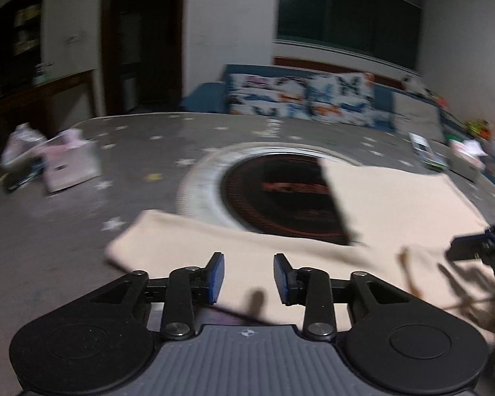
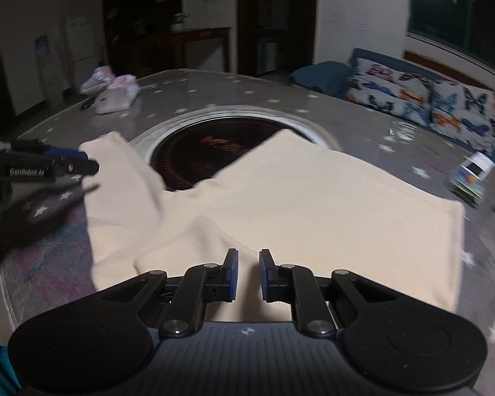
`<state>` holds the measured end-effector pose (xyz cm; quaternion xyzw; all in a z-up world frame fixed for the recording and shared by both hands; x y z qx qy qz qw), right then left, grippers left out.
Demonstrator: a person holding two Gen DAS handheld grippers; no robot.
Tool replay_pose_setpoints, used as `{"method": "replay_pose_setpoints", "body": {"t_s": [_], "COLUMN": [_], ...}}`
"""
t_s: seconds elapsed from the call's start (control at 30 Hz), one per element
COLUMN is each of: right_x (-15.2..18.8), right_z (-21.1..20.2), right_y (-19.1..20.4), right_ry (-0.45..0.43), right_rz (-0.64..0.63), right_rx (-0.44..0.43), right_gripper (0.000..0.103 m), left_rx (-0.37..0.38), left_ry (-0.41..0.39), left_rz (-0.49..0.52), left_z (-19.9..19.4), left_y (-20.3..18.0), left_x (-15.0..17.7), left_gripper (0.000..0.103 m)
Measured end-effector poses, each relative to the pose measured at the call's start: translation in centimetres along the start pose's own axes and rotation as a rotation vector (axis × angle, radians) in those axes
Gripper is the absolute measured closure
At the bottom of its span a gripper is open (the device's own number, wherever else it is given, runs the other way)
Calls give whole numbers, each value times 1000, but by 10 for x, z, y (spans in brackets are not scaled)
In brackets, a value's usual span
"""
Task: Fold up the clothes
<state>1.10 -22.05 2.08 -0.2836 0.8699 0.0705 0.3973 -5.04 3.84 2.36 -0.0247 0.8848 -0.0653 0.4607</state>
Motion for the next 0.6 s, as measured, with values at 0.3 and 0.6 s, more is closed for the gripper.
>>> {"method": "replay_pose_setpoints", "body": {"t_s": [0.3,0.6], "right_x": [-11,-8], "right_z": [19,9], "right_y": [30,46], "right_ry": [10,20], "right_rz": [-61,-107], "right_rx": [10,-40], "right_gripper": [90,90], "left_rx": [-101,-155], "left_ry": [-5,-9], "left_rz": [-118,-231], "left_z": [1,10], "left_y": [49,78], "left_x": [1,-4], "left_gripper": [61,59]}}
Point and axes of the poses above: each gripper's, at about its wrist camera, not at the fingertips, and z roughly the way its jaws point, y to its left, x to its underside, the point moved 2 cm from there along z, roughly the way its jaws point, and after that the axes turned 9 degrees about x, right-handed, at the moved point
